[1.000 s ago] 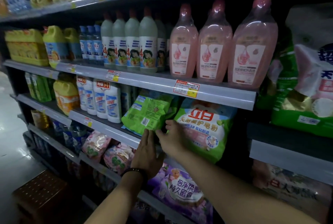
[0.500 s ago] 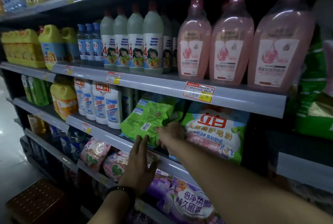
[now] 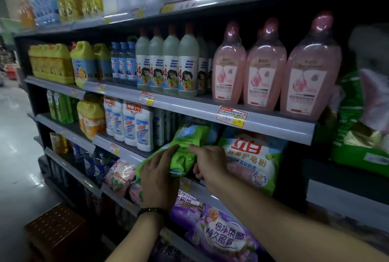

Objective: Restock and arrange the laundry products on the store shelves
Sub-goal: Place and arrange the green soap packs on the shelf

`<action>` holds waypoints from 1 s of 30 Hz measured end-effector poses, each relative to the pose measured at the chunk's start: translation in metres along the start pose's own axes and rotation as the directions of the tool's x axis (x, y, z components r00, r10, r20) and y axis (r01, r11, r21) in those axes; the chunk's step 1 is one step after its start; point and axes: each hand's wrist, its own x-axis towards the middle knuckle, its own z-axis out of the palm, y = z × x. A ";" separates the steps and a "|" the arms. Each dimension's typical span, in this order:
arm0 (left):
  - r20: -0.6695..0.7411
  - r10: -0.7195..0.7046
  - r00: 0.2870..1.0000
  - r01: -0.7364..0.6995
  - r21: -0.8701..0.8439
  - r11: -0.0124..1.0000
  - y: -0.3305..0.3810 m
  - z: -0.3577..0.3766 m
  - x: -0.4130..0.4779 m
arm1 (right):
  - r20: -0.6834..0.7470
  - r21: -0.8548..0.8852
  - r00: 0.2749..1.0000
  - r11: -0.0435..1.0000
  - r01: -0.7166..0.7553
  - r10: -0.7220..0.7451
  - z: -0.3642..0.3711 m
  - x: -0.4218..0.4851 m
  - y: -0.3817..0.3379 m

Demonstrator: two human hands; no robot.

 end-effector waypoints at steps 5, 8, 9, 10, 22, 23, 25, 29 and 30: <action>-0.140 -0.212 0.967 0.172 -0.253 0.952 0.018 -0.037 -0.018 | 0.200 0.191 0.974 0.970 -0.149 0.110 -0.008 -0.036 0.024; -0.168 -0.459 0.872 0.369 -0.389 0.844 0.040 -0.056 -0.020 | 0.132 0.107 0.986 0.988 -0.116 0.101 -0.014 -0.052 0.041; -0.167 -0.507 0.846 0.413 -0.398 0.819 0.046 -0.061 -0.022 | 0.118 0.105 0.988 0.988 -0.109 0.097 -0.016 -0.058 0.045; -0.159 -0.528 0.834 0.440 -0.384 0.812 0.050 -0.066 -0.026 | 0.110 0.088 0.989 0.990 -0.109 0.099 -0.017 -0.064 0.047; 0.133 -0.876 0.463 0.666 -0.705 0.244 0.028 -0.125 -0.072 | 0.440 0.357 0.862 0.832 -0.425 0.251 -0.011 -0.131 0.078; 0.151 -0.887 0.437 0.662 -0.722 0.203 0.024 -0.125 -0.073 | 0.475 0.400 0.853 0.810 -0.429 0.217 -0.010 -0.134 0.081; 0.199 -0.890 0.410 0.649 -0.749 0.131 0.018 -0.125 -0.074 | 0.519 0.439 0.843 0.803 -0.403 0.139 -0.009 -0.140 0.080; 0.346 -0.838 0.423 0.655 -0.755 0.019 0.016 -0.118 -0.067 | 0.409 0.437 0.907 0.852 -0.289 0.097 -0.005 -0.122 0.074; 0.373 -0.821 0.432 0.661 -0.750 0.008 0.015 -0.114 -0.066 | 0.355 0.427 0.929 0.866 -0.259 0.103 -0.004 -0.112 0.075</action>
